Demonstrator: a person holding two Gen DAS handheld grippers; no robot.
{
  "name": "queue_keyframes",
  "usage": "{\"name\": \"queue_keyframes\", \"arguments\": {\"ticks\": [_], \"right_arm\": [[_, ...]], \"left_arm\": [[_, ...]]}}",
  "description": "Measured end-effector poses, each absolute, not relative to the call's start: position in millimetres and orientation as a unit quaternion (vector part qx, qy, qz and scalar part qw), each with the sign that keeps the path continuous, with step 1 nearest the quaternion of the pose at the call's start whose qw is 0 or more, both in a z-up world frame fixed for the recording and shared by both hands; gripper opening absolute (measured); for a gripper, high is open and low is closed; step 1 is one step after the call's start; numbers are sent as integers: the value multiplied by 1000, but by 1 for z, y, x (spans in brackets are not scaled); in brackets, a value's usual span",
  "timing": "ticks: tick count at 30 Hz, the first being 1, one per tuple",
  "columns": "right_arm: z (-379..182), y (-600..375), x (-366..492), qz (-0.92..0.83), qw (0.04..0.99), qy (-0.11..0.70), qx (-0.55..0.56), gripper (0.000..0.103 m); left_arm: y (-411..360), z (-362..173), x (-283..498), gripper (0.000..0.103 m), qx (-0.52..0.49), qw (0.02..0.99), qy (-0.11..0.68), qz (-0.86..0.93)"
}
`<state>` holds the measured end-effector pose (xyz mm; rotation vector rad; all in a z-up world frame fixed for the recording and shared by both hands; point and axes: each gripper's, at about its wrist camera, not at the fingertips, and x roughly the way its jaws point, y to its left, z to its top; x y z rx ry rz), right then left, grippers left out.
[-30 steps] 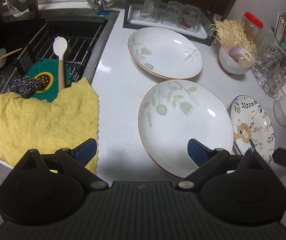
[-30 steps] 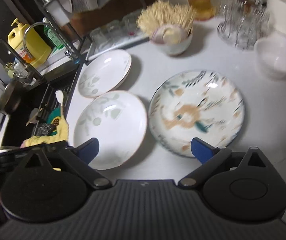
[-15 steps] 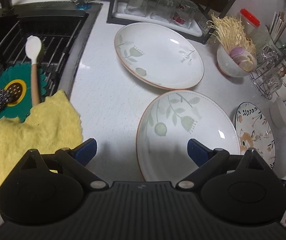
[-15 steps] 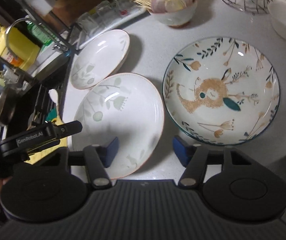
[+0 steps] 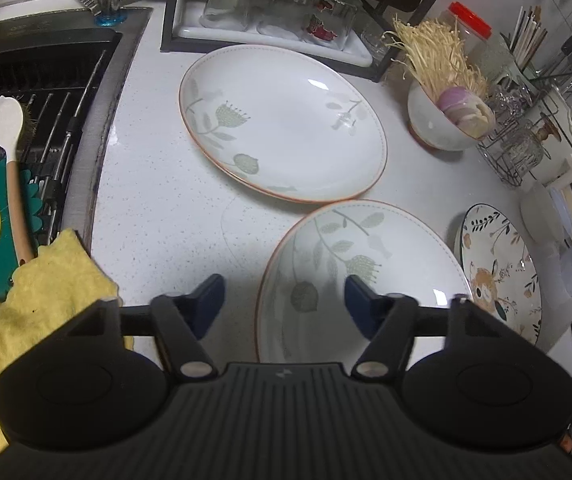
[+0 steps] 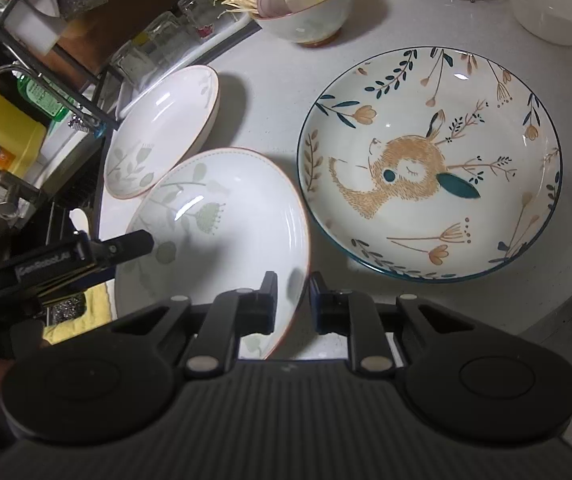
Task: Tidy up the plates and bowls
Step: 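Close both grippers on the rim of the larger leaf-print plate, then lift the leaf-print plate with both grippers over the deer-print plate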
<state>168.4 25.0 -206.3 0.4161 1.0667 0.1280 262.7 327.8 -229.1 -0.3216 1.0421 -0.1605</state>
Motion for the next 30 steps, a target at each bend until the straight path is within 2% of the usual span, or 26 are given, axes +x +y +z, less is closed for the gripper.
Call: {"name": "queue_keyframes", "arguments": {"ticks": [4,7,12,30], "right_arm": [[-208,31,170,57,839,510,178,16],[-210,29,174,63,836,514,182,16],[-210,23,178,71,830,517,197,16],[-174,21,174,123,833,506,188,17]], "left_arm": [[331,-236,266,34,-164,847,500,-76],[329,-236,264,24,-155,849,498,-82],[331,-236,264,21,-150,848,501,-88],[336,-184,256,21,-143,852,494,-101]]}}
